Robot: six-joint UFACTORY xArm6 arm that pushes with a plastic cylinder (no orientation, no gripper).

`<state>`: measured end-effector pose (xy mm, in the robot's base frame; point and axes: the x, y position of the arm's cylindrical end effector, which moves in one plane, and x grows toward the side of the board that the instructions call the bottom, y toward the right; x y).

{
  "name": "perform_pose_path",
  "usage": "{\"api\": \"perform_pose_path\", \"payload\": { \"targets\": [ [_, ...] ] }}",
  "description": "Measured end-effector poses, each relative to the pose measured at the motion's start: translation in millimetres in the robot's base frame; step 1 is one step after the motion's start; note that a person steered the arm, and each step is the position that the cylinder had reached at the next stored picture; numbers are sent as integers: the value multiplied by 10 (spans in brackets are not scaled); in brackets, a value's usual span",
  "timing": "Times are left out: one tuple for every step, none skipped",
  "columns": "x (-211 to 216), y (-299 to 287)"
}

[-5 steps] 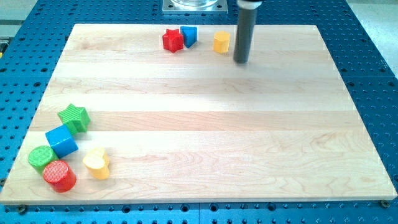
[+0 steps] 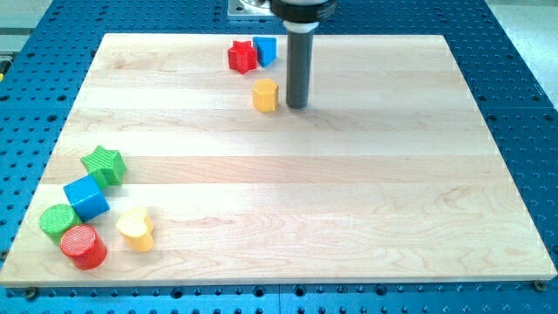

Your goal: Slide the hexagon above the heart

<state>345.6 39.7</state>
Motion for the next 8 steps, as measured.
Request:
{"api": "perform_pose_path", "payload": {
  "targets": [
    [-87,-225],
    [377,-761],
    [562,-850],
    [107,-829],
    [149,-1030],
    [679,-1137],
    [578,-1182],
    [614,-1384]
  ]
}}
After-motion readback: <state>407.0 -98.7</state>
